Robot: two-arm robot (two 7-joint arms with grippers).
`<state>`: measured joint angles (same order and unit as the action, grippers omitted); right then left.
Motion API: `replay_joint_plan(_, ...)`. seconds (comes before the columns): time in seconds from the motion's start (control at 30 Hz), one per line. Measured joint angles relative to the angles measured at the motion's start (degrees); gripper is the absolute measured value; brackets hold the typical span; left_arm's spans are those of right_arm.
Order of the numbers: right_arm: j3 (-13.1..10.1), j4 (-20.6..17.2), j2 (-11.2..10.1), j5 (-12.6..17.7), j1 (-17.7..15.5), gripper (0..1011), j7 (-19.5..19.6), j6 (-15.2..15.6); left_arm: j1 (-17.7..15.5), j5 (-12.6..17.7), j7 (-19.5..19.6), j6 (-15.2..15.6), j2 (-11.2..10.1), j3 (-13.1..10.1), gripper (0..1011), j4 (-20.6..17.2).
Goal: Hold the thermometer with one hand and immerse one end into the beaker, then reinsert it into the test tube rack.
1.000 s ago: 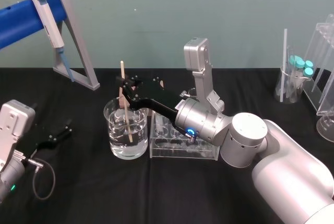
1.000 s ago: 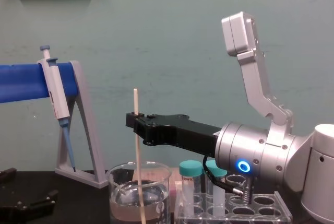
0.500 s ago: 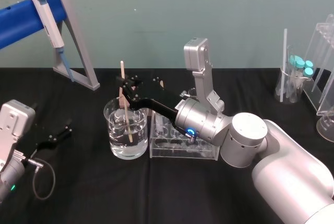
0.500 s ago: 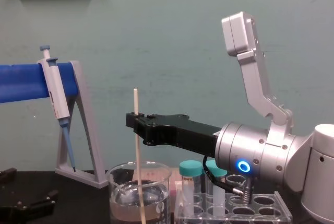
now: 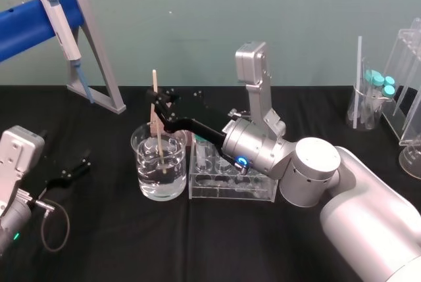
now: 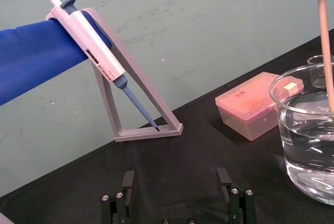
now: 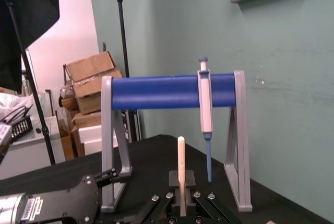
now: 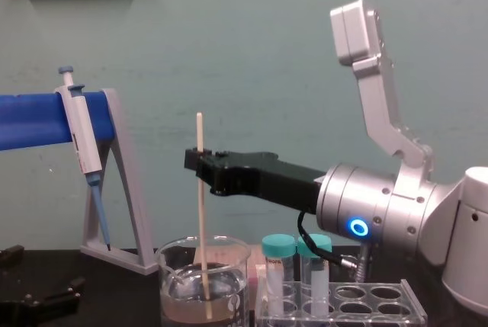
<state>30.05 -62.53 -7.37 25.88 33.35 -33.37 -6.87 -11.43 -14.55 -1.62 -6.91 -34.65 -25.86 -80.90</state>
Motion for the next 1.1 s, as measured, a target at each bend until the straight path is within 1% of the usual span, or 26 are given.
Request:
replay_joint_plan(0.17,-0.42,-1.90,-0.36,0.47,-0.01,55,-0.02,0.18,0.00,0.00,0.00,0.00,0.00,0.00,1004,0.00)
replay_joint_plan(0.33,-1.23,-6.17,-1.39,1.59,-0.15,55,0.24,1.21,0.00,0.00,0.00,0.00,0.00,0.00,1004,0.00)
replay_joint_plan(0.43,-1.85,-8.23,-1.86,2.83,-0.27,55,0.18,2.12,0.00,0.00,0.00,0.00,0.00,0.00,1004,0.00)
replay_joint_plan(0.5,-2.87,-11.35,-2.71,4.78,-0.59,55,0.14,3.36,0.00,0.00,0.00,0.00,0.00,0.00,1004,0.00)
replay_joint_plan(0.6,-3.88,-14.04,-3.65,6.22,-1.06,55,0.60,4.38,0.00,0.00,0.00,0.00,0.00,0.00,1004,0.00)
replay_joint_plan(0.63,-4.73,-15.80,-4.44,7.12,-1.55,55,1.27,4.96,0.00,0.00,0.00,0.00,0.00,0.00,1004,0.00)
replay_joint_plan(0.7,-5.44,-17.58,-5.18,7.81,-2.05,55,2.04,5.46,0.00,0.00,0.00,0.00,0.00,0.00,1004,0.00)
replay_joint_plan(0.73,-6.36,-19.57,-6.22,8.44,-2.74,55,2.99,6.04,0.00,0.00,0.00,0.00,0.00,0.00,1004,0.00)
replay_joint_plan(0.8,-7.31,-21.50,-7.40,8.91,-3.53,55,3.97,6.48,0.00,0.00,0.00,0.00,0.00,0.00,1004,0.00)
replay_joint_plan(0.83,-8.18,-23.30,-8.69,9.22,-4.35,55,4.98,6.89,0.00,0.00,0.00,0.00,0.00,0.00,1004,0.00)
replay_joint_plan(0.93,-9.46,-25.65,-10.66,9.57,-5.53,55,6.49,7.45,0.00,0.00,0.00,0.00,0.00,0.00,1004,0.00)
replay_joint_plan(0.97,-10.21,-27.07,-12.02,9.60,-6.35,56,7.42,7.79,0.00,0.00,0.00,0.00,0.00,0.00,1004,0.00)
replay_joint_plan(1.07,-11.36,-28.74,-13.86,9.61,-7.54,55,8.62,8.16,0.00,0.00,0.00,0.00,0.00,0.00,1004,0.00)
replay_joint_plan(1.1,-11.91,-29.43,-14.77,9.61,-8.26,55,9.15,8.25,0.00,0.00,0.00,0.00,0.00,0.00,1004,0.00)
